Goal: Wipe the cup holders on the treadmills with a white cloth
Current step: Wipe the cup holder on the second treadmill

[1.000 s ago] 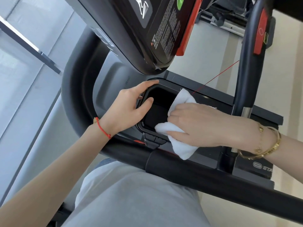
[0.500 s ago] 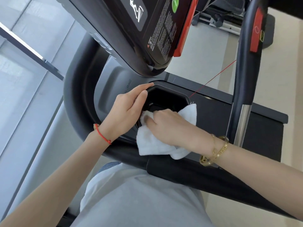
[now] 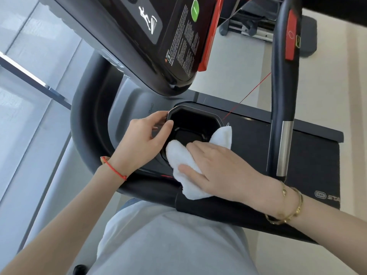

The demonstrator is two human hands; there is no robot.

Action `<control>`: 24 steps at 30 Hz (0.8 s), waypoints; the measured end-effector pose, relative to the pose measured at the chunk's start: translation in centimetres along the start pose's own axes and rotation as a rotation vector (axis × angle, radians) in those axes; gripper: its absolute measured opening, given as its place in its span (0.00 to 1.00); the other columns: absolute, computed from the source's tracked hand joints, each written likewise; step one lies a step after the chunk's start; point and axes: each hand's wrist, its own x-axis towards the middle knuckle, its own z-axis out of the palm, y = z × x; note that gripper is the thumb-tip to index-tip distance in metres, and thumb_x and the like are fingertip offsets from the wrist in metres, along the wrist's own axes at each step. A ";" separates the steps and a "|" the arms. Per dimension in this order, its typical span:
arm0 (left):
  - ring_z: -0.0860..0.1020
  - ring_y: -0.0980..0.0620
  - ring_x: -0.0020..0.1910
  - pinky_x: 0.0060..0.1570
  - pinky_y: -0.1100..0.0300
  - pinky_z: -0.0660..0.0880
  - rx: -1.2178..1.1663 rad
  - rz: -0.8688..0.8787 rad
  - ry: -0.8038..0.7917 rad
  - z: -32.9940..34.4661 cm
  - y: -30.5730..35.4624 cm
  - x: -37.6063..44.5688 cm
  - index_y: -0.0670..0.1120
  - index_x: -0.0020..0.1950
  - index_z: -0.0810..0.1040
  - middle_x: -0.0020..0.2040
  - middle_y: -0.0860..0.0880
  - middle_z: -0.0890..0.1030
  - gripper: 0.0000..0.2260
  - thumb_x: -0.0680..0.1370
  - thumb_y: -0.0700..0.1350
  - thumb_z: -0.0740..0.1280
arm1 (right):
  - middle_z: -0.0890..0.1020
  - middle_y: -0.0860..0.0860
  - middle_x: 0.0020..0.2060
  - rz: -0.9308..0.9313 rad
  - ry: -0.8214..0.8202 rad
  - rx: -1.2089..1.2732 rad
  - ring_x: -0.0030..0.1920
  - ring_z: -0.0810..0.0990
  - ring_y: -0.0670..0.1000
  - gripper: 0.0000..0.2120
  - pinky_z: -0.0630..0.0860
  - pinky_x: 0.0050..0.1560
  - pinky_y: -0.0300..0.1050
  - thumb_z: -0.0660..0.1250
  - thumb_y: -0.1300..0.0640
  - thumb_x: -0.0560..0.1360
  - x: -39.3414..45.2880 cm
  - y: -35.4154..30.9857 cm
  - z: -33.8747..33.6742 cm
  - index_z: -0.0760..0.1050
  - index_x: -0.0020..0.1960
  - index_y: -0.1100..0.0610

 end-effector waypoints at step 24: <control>0.82 0.56 0.46 0.47 0.76 0.71 0.152 0.014 0.068 1.2 0.0 -0.5 0.48 0.60 0.80 0.43 0.54 0.85 0.10 0.80 0.47 0.65 | 0.66 0.49 0.69 0.312 0.320 0.328 0.63 0.69 0.48 0.22 0.68 0.57 0.42 0.56 0.48 0.82 -0.3 4.7 0.5 0.59 0.74 0.51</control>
